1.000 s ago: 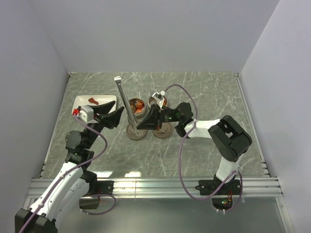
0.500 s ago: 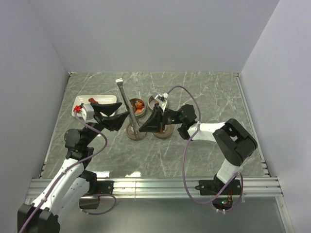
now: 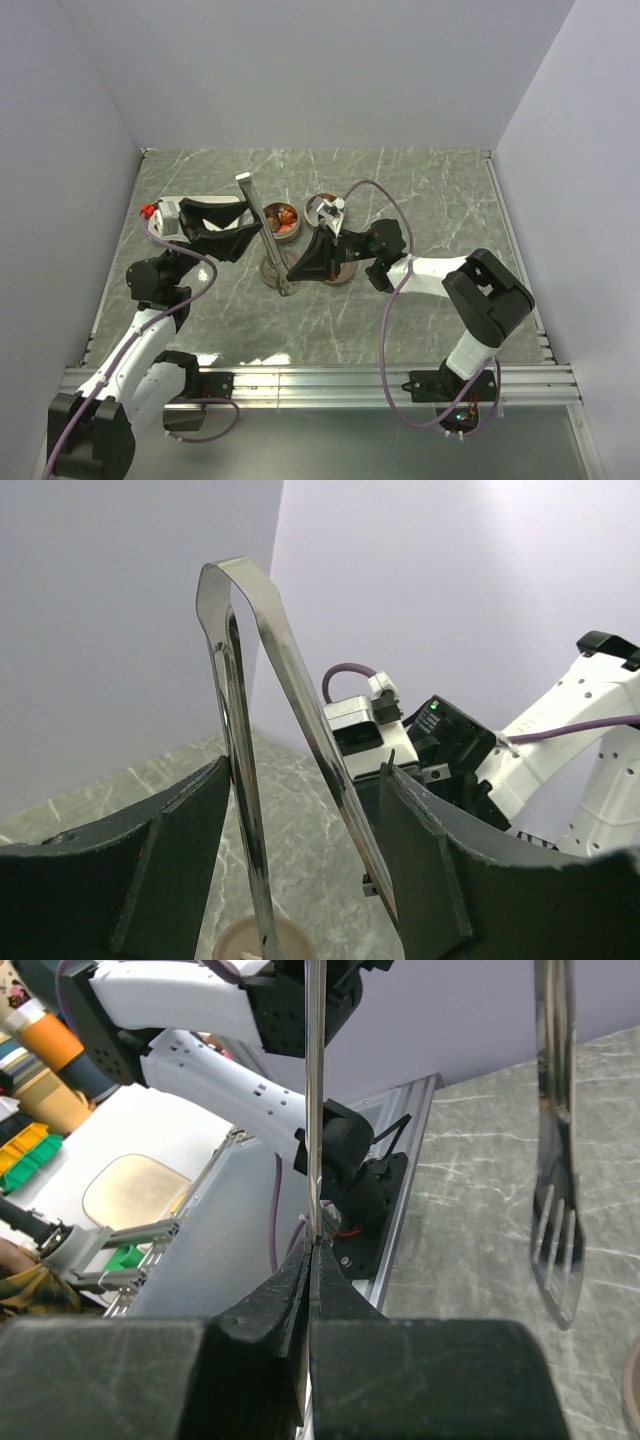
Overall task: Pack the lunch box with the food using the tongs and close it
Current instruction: Pass the clamp from the right arm to the left
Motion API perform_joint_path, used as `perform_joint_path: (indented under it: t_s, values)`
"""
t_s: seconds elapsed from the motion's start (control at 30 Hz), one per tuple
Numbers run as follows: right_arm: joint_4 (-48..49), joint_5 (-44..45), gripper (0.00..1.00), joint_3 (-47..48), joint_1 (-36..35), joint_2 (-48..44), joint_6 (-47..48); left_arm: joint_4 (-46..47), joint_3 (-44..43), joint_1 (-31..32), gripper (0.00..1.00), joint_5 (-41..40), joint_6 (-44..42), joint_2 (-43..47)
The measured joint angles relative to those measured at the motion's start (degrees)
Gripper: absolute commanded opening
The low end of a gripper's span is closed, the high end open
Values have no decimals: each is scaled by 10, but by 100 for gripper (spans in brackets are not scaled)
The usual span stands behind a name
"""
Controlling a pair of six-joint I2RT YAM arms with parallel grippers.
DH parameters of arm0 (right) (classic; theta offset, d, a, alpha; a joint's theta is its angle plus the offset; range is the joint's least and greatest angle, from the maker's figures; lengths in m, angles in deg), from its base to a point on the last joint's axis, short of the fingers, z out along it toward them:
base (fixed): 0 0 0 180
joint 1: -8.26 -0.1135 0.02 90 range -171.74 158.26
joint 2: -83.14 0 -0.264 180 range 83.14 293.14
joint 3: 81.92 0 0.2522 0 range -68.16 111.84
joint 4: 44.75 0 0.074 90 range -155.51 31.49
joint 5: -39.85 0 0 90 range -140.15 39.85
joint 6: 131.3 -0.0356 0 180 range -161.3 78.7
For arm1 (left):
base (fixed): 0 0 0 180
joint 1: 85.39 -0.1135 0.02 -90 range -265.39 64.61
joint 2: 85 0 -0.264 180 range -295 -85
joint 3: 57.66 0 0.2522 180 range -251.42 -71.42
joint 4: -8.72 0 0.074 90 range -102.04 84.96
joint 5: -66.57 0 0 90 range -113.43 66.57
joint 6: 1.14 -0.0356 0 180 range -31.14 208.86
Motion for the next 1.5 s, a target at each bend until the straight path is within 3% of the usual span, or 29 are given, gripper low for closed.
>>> perform_joint_path:
  t_s: [0.47,0.8,1.0,1.13,1.33,1.4,1.43,1.5]
  values:
    - [7,-12,0,0,-14,0,3,57,-3,-2,68,26,46,-32]
    - [5,-18,0,0,-25,0,2,30,-22,-2,68,17,25,-26]
    - [4,-19,0,0,-26,0,2,50,-22,-2,57,29,43,-40]
    - [-2,-18,0,0,-26,1,2,60,-22,-2,40,41,64,-48]
    - [-3,-17,0,3,-21,7,4,39,-24,0,33,46,70,-34]
    - [-3,-18,19,3,-15,8,2,15,-26,0,33,40,61,-25]
    - [-3,-17,38,3,-11,8,1,1,-27,0,33,34,56,-21]
    - [-3,-12,53,3,4,8,-2,-25,-30,0,34,16,40,-12]
